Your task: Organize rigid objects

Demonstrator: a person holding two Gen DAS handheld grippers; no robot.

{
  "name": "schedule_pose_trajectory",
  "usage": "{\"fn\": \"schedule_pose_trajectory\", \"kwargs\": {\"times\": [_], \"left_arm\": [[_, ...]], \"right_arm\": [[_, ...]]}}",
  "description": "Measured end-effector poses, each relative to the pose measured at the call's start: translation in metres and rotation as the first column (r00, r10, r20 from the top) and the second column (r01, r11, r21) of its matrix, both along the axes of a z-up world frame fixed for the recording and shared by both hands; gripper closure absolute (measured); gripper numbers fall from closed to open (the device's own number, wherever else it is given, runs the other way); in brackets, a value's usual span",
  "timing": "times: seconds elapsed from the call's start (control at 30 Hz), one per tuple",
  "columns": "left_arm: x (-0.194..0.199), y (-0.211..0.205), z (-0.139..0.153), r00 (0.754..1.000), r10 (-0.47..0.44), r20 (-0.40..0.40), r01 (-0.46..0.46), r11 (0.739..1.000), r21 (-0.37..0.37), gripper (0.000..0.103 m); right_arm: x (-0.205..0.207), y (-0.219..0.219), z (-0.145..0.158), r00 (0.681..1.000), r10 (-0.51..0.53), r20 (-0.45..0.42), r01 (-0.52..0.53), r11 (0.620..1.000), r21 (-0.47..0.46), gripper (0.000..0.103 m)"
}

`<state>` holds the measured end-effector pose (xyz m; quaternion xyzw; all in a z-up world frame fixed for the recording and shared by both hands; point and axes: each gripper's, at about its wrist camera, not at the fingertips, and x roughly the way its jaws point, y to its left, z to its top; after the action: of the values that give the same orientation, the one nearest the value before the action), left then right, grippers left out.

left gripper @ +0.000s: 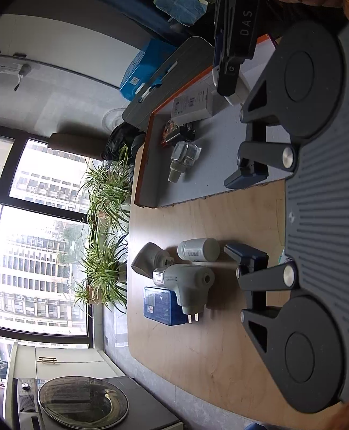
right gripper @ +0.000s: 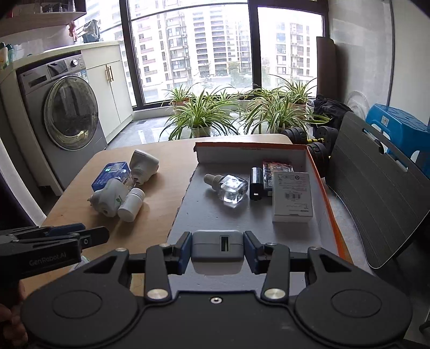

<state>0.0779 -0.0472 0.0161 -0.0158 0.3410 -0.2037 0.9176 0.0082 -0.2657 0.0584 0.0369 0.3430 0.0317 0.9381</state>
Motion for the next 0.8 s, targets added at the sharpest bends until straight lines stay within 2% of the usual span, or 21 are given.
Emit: {"fn": "schedule_pose_trajectory", "kwargs": {"times": [0.03, 0.2, 0.3, 0.37, 0.43, 0.5, 0.63, 0.73, 0.8], "left_arm": [[0.000, 0.004, -0.002, 1.000, 0.013, -0.008, -0.013, 1.000, 0.006, 0.053], [-0.010, 0.031, -0.005, 0.997, 0.069, -0.028, -0.069, 0.998, 0.015, 0.028], [-0.025, 0.034, -0.007, 0.999, 0.022, -0.024, -0.020, 0.999, 0.046, 0.017], [-0.037, 0.027, -0.014, 0.999, -0.037, -0.018, 0.039, 0.995, 0.087, 0.013], [-0.042, 0.019, -0.028, 0.998, -0.053, -0.024, 0.056, 0.985, 0.164, 0.016], [-0.035, 0.019, -0.040, 0.997, -0.038, -0.069, 0.049, 0.984, 0.169, 0.029], [-0.025, 0.020, -0.033, 0.997, -0.003, -0.073, 0.011, 0.995, 0.104, 0.032], [-0.018, 0.011, -0.008, 0.999, 0.012, -0.031, -0.010, 0.999, 0.044, 0.032], [-0.013, -0.003, 0.010, 1.000, -0.010, -0.003, 0.011, 1.000, 0.006, 0.032]], "right_arm": [[-0.003, -0.005, -0.001, 1.000, -0.007, 0.002, 0.007, 1.000, 0.003, 0.052], [-0.005, -0.014, -0.007, 1.000, -0.018, -0.005, 0.019, 0.999, 0.042, 0.052], [-0.005, -0.013, -0.009, 1.000, -0.011, -0.004, 0.011, 0.998, 0.056, 0.052], [-0.004, -0.013, -0.008, 1.000, -0.007, -0.004, 0.007, 0.998, 0.068, 0.052], [-0.005, -0.013, -0.007, 1.000, -0.004, 0.000, 0.004, 0.997, 0.071, 0.052], [-0.006, -0.014, -0.005, 1.000, -0.003, 0.003, 0.003, 0.997, 0.072, 0.052], [-0.007, -0.018, 0.000, 1.000, -0.011, 0.017, 0.010, 0.997, 0.074, 0.052], [-0.004, -0.022, 0.006, 0.999, -0.020, 0.032, 0.018, 0.997, 0.072, 0.052], [-0.001, -0.023, 0.011, 0.999, -0.022, 0.042, 0.019, 0.997, 0.070, 0.052]]}}
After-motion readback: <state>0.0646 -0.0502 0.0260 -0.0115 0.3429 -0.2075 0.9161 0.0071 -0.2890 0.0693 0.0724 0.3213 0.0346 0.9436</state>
